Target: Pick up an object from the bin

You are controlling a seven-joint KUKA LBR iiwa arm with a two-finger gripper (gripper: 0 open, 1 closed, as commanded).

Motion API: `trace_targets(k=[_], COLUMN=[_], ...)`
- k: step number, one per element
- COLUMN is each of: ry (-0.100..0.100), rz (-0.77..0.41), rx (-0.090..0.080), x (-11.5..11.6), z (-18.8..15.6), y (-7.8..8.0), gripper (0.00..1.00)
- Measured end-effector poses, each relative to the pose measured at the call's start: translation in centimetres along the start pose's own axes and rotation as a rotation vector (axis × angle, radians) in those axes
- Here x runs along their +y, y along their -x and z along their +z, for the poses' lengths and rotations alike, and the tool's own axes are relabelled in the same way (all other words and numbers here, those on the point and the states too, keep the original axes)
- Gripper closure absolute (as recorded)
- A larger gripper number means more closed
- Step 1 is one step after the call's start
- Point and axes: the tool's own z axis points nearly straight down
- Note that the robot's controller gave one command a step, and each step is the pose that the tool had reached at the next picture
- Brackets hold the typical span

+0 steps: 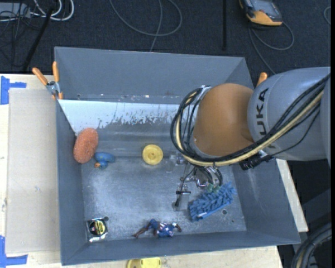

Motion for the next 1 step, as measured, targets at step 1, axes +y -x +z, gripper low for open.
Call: trace_targets(k=[1], ry=[0.001], rz=[0.001], rx=[-0.007], x=[-0.02], z=[-0.44], y=[0.13], gripper=[0.00])
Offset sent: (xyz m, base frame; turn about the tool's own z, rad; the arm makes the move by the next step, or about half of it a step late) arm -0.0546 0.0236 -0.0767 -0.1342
